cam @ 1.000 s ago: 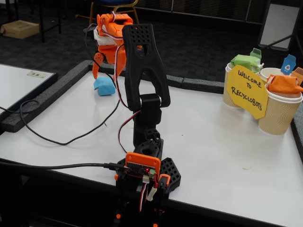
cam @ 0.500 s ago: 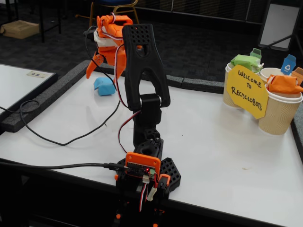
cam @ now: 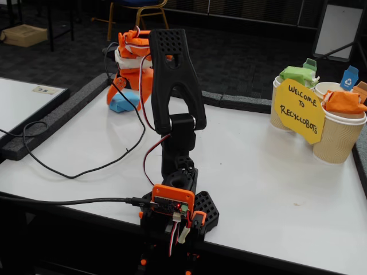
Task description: Sort rubbish by color.
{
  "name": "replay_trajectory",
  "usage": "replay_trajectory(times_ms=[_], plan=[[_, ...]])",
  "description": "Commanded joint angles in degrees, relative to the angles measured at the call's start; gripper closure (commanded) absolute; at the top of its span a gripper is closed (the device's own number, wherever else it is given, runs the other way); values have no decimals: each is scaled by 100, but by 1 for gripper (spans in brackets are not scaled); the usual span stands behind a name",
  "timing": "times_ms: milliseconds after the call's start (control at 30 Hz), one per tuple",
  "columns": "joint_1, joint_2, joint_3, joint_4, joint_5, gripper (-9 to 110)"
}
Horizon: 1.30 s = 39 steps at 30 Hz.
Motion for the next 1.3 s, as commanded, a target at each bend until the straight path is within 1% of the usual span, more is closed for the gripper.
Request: replay_trajectory(times_ms=[0, 200, 400, 567, 733, 800, 933, 967, 1100, 1267], plan=[[123, 325, -185, -281, -123, 77], [105, 334, -299, -562, -79, 77], [-44, 325, -97, -888, -79, 88], [-53, 325, 88, -1072, -70, 100], [-53, 334, 185, -1072, -70, 101], [-26, 343, 185, -1002, -70, 97], [114, 413, 97, -870, -79, 80], [158, 510, 88, -870, -79, 78], [352, 993, 26, -765, -132, 73], [562, 1160, -501, -1020, -132, 72]])
